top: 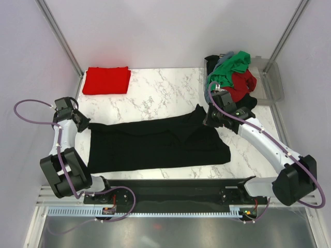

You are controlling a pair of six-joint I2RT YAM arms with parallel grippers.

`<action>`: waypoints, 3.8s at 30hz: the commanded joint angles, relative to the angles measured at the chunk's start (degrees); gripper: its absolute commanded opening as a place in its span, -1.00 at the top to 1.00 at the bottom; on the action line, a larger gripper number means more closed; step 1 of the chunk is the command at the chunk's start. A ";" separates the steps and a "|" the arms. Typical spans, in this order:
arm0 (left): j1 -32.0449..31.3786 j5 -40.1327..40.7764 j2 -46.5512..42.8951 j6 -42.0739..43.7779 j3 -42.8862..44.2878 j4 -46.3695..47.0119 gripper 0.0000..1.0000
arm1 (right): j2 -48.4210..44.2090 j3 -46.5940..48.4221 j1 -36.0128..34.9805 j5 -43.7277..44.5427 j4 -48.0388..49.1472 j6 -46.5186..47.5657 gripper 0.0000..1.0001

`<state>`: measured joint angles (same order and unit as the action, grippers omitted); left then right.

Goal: Fold and stack the t-shirts
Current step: Fold the tshirt

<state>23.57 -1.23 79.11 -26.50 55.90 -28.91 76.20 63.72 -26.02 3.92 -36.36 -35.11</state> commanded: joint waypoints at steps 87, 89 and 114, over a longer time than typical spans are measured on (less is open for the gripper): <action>-61.19 -25.69 6.95 -37.49 -2.74 9.78 -0.37 | 90.18 80.59 9.41 -19.56 32.75 -13.41 -0.67; -61.28 -22.77 3.35 -34.60 -1.06 6.08 -0.37 | 86.76 79.55 9.32 -22.55 35.20 -13.05 -0.74; -49.68 -6.15 -28.65 -19.55 -15.71 -17.60 -0.38 | -11.06 -17.11 -13.51 -5.68 10.17 -16.73 -0.83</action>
<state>-26.33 -7.60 52.16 -47.94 43.33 -47.55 65.14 57.54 -36.58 -6.22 -18.00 -46.04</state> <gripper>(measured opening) 0.695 0.920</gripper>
